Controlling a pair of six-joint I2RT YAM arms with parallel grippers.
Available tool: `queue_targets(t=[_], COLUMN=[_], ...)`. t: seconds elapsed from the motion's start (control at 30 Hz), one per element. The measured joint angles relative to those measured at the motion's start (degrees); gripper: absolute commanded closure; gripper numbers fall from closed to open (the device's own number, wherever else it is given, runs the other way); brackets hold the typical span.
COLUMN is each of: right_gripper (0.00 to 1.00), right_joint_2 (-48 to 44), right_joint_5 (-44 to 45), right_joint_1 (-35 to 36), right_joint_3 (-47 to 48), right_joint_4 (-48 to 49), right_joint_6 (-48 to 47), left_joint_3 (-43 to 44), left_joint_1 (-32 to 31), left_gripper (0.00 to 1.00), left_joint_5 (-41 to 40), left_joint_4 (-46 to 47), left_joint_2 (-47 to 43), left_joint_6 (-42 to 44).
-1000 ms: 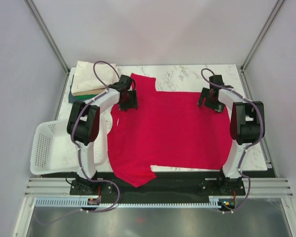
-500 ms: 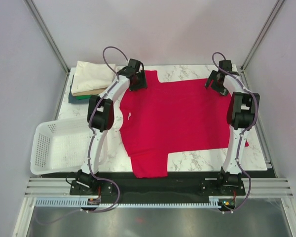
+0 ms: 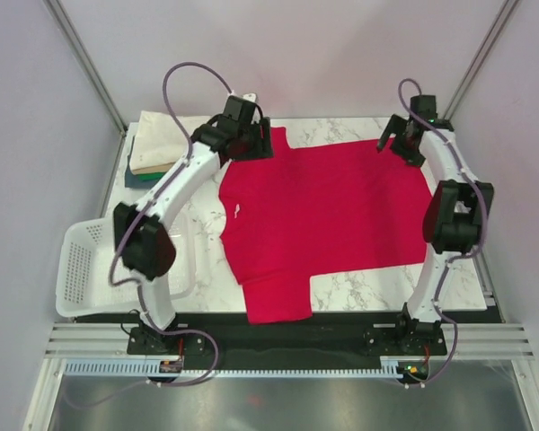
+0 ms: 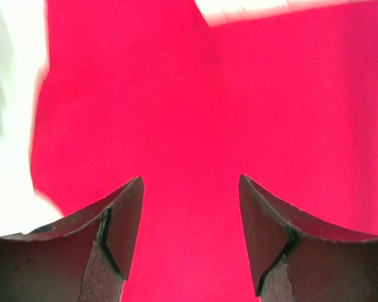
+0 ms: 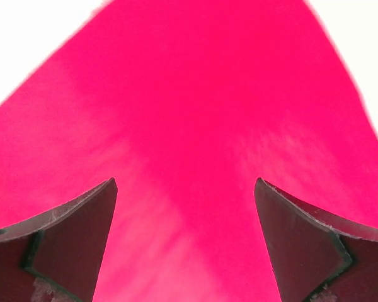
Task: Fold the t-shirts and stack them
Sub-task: Flatten the tshirt out
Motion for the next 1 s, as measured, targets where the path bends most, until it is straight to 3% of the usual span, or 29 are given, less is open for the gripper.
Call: queue_targets(t=[0.17, 0.27, 0.33, 0.5, 0.63, 0.83, 1.0], right_gripper=[0.02, 0.02, 0.02, 0.02, 0.02, 0.02, 0.02], right_joint_2=[-20.35, -32.54, -39.8, -50.03, -54.77, -58.34, -59.08], right_joint_5=[0.66, 0.37, -0.63, -4.17, -6.03, -6.69, -6.69], right_joint_1=[0.0, 0.0, 0.0, 0.0, 0.0, 0.0, 0.0], right_joint_3=[-10.23, -18.49, -24.74, -38.73, -45.7, -48.39, -48.81], right_joint_4=[-0.04, 0.39, 0.57, 0.17, -1.57, -2.6, -2.75], right_joint_6=[-0.85, -0.79, -0.57, 0.33, 0.9, 0.9, 0.92], left_joint_3=[-26.69, -41.7, -51.78, -67.87, -73.81, -77.46, -81.4], left_joint_1=[-11.56, -18.47, -23.02, -31.43, -36.81, -43.69, -47.54], left_gripper=[0.31, 0.14, 0.15, 0.19, 0.2, 0.2, 0.26], left_joint_5=[-2.93, -5.27, -7.23, -8.63, -9.29, -9.14, -8.81], left_joint_4=[1.29, 1.68, 0.83, -2.58, -3.58, -2.71, 3.3], left_joint_2=[-29.24, -42.1, -47.87, -51.82, -53.55, -52.65, -50.21], left_joint_6=[-3.32, -8.81, -13.88, -25.07, -33.38, -42.82, -48.22])
